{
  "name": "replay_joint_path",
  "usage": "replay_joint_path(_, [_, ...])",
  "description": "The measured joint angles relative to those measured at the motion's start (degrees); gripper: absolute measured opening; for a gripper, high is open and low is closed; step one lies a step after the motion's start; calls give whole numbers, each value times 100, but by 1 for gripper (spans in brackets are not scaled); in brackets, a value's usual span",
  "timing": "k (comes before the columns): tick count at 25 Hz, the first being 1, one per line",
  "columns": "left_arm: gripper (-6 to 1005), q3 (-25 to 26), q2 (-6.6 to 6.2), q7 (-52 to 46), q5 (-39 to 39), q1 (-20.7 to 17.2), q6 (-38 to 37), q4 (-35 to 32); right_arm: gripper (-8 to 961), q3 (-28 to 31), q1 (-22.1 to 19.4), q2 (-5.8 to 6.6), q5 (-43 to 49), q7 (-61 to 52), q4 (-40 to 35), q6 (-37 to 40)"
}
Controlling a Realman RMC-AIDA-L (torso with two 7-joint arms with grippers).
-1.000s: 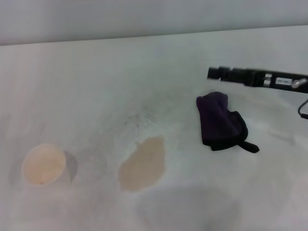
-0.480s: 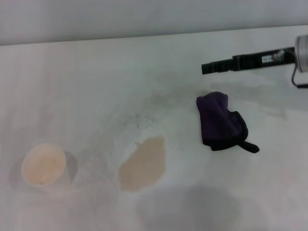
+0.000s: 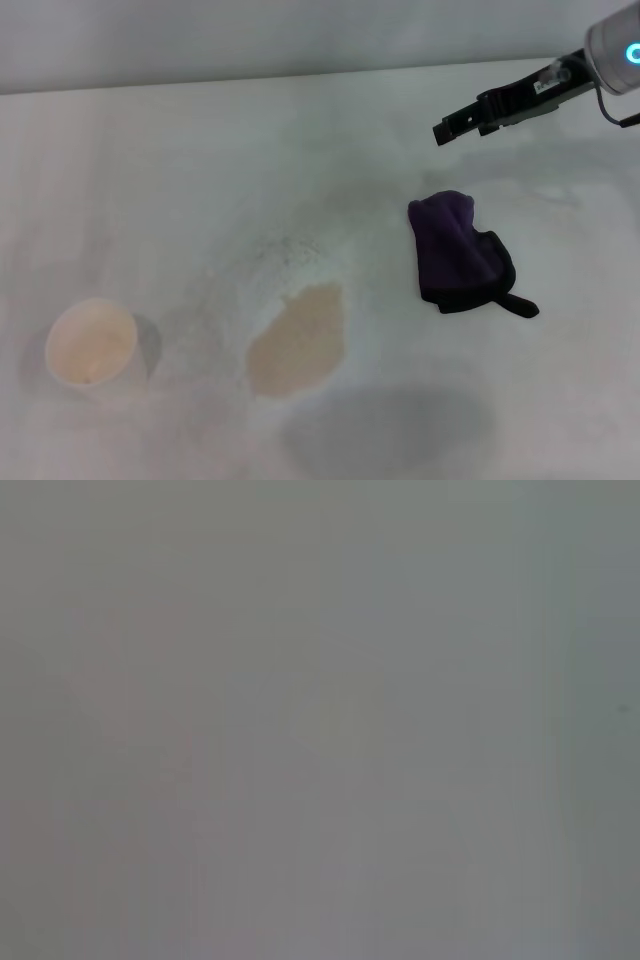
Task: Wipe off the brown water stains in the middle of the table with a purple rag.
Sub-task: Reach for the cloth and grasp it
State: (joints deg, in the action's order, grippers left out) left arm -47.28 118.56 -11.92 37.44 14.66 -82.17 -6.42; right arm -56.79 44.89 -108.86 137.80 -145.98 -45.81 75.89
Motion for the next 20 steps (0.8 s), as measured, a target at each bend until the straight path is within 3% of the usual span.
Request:
replay_joint_path(8, [877,0,19,-1,20,30,8,16,799,-1231,427,-100,946,-874,-266,223])
replay_joint_path(15, [878,0,26,0,20,58,40,36,799,-1562,486,-541,1754,-1293,-598,400])
replay_joint_path(20, [877,0,34,-2,19,93,120,57,799,-2141,503,-663,1938,-1667,-658,471])
